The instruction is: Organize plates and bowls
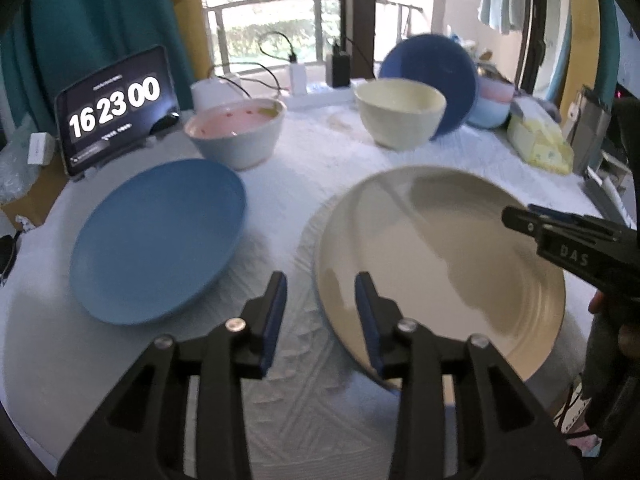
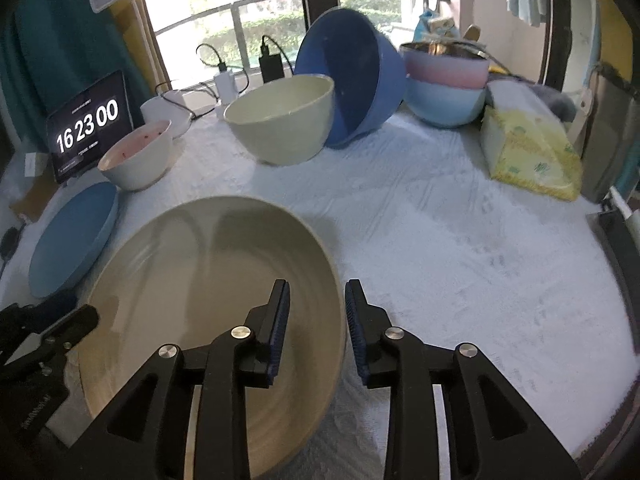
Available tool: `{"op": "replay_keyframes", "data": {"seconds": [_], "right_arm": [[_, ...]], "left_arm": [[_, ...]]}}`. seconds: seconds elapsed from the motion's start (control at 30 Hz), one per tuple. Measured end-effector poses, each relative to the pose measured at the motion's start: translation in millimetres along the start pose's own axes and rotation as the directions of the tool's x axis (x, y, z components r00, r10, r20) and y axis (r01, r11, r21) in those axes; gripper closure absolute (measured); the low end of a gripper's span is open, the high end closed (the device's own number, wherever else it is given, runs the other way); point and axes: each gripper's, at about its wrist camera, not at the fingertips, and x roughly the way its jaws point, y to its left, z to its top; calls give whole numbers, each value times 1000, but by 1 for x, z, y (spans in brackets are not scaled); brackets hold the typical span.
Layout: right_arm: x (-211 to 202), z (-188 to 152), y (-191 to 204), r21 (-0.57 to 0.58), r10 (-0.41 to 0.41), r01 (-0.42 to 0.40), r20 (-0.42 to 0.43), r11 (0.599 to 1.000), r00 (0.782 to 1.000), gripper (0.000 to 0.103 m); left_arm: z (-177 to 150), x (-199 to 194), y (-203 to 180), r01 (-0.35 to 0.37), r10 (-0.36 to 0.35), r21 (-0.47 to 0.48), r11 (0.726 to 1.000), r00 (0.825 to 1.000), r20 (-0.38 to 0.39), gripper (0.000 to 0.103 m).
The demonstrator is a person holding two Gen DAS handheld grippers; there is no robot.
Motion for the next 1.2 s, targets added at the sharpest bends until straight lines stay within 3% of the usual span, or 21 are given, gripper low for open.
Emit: {"op": "replay_keyframes", "data": {"seconds": [0.1,0.47,0.8,1.2], "right_arm": [[-12,8,3,-17,-28,29,37,999,999,65],[-28,28,38,-80,8,-2,81,997,997,65],[-17,38,93,-162,66,-55,59,985,996,65],[2,48,152,-238,119,-109,29,965,992,65]], "left_arm": [[4,-9,11,3,-1,-35,999,999,37,57],[13,-28,63,-41,57,-139,990,992,116,57],[12,-28,125,-144,173,-220,965,978,117,57],[6,-20,183,-212,250,-286,934,963,101,57]]}}
